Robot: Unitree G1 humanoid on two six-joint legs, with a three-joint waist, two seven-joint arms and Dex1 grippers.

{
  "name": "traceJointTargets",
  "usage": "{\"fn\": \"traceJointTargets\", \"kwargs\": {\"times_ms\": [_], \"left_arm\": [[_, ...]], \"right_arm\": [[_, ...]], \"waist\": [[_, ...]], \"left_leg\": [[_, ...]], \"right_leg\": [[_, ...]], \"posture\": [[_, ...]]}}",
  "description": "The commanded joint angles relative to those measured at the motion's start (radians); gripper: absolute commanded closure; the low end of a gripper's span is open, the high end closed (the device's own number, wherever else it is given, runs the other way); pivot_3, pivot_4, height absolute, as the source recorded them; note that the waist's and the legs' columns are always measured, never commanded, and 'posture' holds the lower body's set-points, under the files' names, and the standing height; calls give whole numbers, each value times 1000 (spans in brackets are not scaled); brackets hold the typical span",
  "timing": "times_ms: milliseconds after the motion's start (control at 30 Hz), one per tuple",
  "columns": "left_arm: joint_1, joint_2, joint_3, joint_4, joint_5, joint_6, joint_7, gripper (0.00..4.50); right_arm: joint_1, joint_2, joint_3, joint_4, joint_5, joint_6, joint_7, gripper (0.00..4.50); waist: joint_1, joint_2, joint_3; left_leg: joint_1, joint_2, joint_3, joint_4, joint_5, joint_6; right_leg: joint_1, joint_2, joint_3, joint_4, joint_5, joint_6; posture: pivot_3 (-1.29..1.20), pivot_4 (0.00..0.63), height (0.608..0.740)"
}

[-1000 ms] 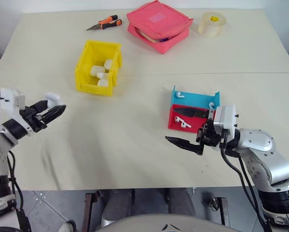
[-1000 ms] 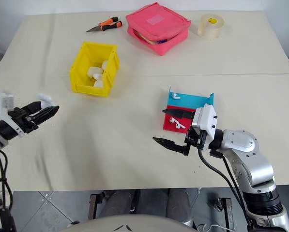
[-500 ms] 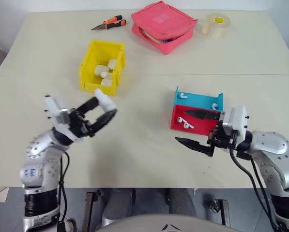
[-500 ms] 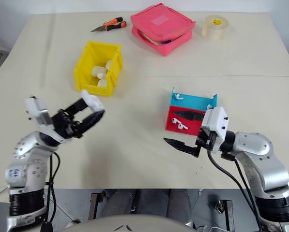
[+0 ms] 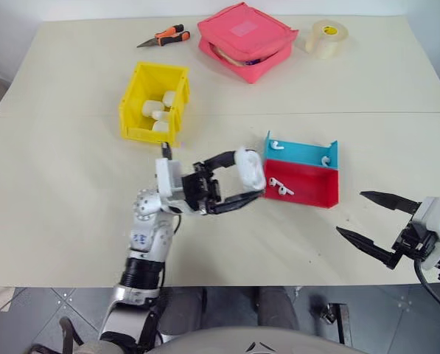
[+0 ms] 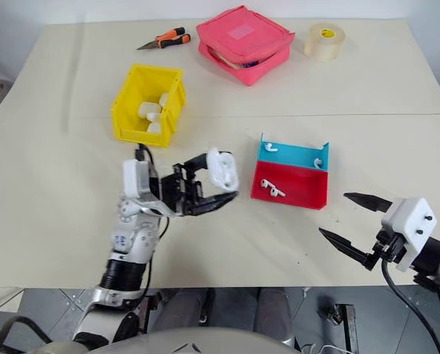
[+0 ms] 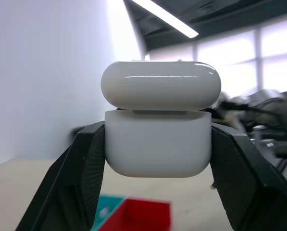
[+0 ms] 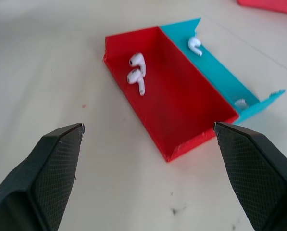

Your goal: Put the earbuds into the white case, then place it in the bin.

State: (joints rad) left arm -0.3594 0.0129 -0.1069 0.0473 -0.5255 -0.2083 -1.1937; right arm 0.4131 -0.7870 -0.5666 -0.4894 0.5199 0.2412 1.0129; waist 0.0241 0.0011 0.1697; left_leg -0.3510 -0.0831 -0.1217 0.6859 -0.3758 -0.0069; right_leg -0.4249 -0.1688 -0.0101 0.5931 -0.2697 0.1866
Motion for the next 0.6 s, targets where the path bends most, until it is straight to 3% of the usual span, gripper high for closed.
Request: {"fn": "traceJointTargets", "kwargs": {"times_ms": [33,167,300,467,600], "left_arm": [[-28,-19,-24,21,-32,-11,-40,1700],[-60,-6,-31,78,-38,-5,-97,1700],[-83,-5,-21,105,-47,-6,-119,1700],[-76,19,4,102,-56,8,-115,1700],[-61,38,21,96,-53,12,-103,1700]], "right_arm": [[9,-51,-41,-29,-19,38,-7,0],[-75,-148,14,-67,13,198,-53,0],[-274,-250,132,-135,141,438,-115,0],[-602,-336,374,-149,229,751,-205,0],[-833,-369,618,-149,158,895,-232,0]], "waist": [[1,0,0],[0,1,0],[0,1,0],[4,1,0],[5,0,0]], "left_leg": [[0,0,0,0,0,0],[0,0,0,0,0,0],[0,1,0,1,0,0],[-2,2,-1,2,0,0],[-4,2,-3,4,-1,1]], "right_leg": [[0,0,0,0,0,0],[0,0,0,0,1,0],[0,1,0,-1,1,0],[0,1,-1,-2,2,-1],[-2,1,-1,-3,3,-1]], "posture": [[0,150,740],[0,150,740],[0,150,740],[0,150,740],[0,150,740]]}}
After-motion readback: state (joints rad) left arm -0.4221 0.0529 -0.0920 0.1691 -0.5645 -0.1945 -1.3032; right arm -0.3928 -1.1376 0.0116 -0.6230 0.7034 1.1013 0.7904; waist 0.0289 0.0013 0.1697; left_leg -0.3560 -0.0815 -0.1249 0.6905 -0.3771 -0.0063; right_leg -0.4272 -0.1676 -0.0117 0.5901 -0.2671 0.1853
